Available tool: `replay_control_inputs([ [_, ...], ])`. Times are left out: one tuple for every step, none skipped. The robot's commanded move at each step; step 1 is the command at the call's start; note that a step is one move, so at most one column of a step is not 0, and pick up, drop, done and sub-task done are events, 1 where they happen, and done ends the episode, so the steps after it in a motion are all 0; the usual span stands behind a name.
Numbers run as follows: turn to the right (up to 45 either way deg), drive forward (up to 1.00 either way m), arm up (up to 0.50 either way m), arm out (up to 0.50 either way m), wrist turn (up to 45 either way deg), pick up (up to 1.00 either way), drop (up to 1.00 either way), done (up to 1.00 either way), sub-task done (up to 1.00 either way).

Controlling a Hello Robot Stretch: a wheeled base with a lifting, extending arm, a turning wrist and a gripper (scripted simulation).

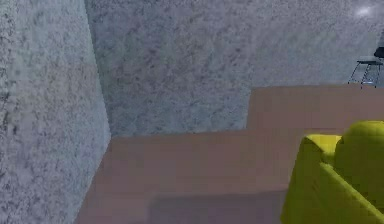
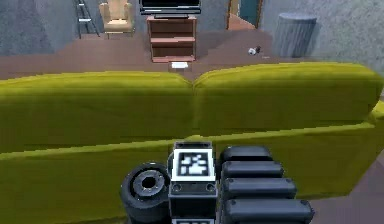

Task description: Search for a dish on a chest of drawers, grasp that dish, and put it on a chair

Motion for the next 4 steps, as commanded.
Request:
replay_control_inputs([
  [0.0, 1.00, 0.00, 0.00, 0.0, 0.00, 0.00, 0.00, 0.00],
  [0.0, 0.20, 0.00, 0.00, 0.0, 0.00, 0.00, 0.00, 0.00],
  [21.0, 0.00, 0.00, 0.00, 0.0, 0.00, 0.00, 0.00, 0.00],
  [0.0, 0.10, 0.00, 0.00, 0.0, 0.00, 0.00, 0.00, 0.00],
])
